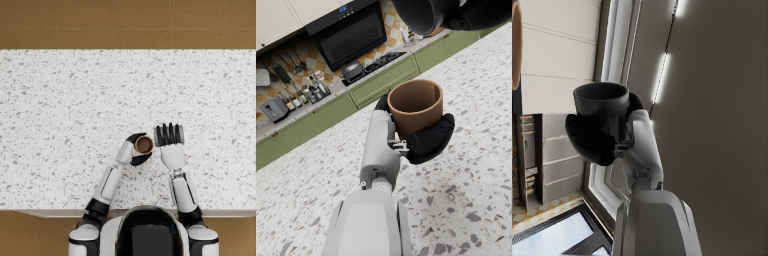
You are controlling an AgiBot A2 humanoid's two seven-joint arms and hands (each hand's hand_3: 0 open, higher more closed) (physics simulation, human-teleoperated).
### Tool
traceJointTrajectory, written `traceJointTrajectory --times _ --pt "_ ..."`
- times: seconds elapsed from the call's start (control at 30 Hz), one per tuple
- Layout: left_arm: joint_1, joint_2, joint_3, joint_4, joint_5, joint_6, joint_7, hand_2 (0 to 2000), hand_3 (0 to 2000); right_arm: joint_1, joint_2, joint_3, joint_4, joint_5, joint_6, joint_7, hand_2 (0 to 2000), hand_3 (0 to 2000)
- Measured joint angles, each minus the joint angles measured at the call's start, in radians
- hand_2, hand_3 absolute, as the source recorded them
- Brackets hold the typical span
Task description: Pick up two cups and pour the berry on the right into the cup on the left
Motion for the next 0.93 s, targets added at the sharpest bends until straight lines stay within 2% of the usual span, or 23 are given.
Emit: traceJointTrajectory --times 0.23,0.93 --pt "0.019 0.017 -0.008 0.034 0.000 -0.001 0.000 2000 1280 0.005 -0.017 0.002 -0.010 0.073 -0.002 0.000 2000 1280" --pt "0.006 0.020 -0.023 0.010 0.000 -0.002 0.001 2000 1280 -0.004 -0.028 -0.014 -0.008 0.081 -0.005 0.000 2000 1280"
